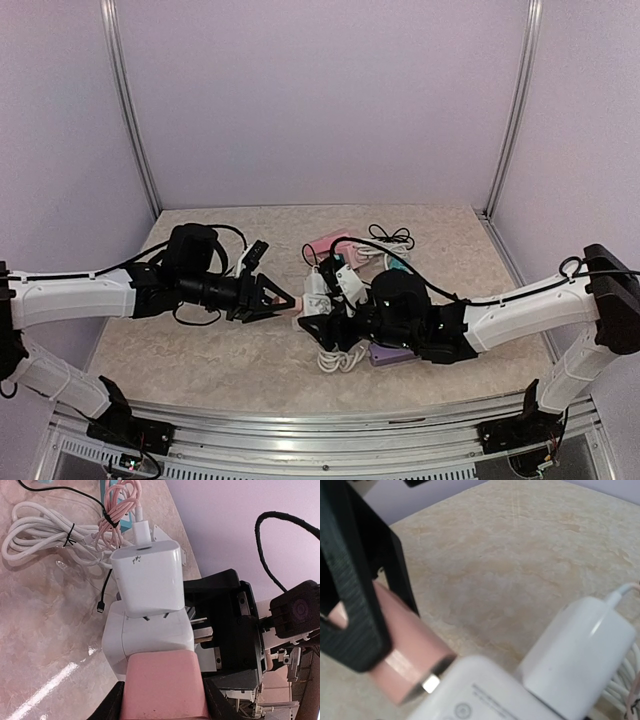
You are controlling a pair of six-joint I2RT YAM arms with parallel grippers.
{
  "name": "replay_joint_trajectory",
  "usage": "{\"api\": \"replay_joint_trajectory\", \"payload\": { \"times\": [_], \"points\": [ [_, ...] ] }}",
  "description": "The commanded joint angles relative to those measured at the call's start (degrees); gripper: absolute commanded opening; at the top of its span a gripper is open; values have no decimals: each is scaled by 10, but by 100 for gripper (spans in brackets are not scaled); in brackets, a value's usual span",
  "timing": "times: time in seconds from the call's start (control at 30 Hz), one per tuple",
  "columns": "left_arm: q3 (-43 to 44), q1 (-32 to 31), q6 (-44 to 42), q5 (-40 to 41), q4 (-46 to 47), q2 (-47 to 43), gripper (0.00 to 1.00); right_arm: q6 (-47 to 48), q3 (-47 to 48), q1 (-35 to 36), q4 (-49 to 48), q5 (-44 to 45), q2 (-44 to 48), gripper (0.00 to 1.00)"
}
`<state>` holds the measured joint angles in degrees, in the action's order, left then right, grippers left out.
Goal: Pull the plug off the socket
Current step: Remove the plug from the socket.
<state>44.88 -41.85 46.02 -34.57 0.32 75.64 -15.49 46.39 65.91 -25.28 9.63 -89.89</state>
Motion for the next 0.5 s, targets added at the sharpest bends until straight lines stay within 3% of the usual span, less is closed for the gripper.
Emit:
{"api": "replay_joint_trajectory", "payload": {
  "times": [0.0,0.27,0.47],
  "points": [
    [-31,21,-31,9,-8,-33,11,-35,11,-10,-22,34,41,0],
    [-42,20,-27,21,23,-45,11,-53,36,-10,24,73,27,0],
    [-49,21,-23,20,34,-49,11,-63,13,-14,-25,40,33,0]
  ]
}}
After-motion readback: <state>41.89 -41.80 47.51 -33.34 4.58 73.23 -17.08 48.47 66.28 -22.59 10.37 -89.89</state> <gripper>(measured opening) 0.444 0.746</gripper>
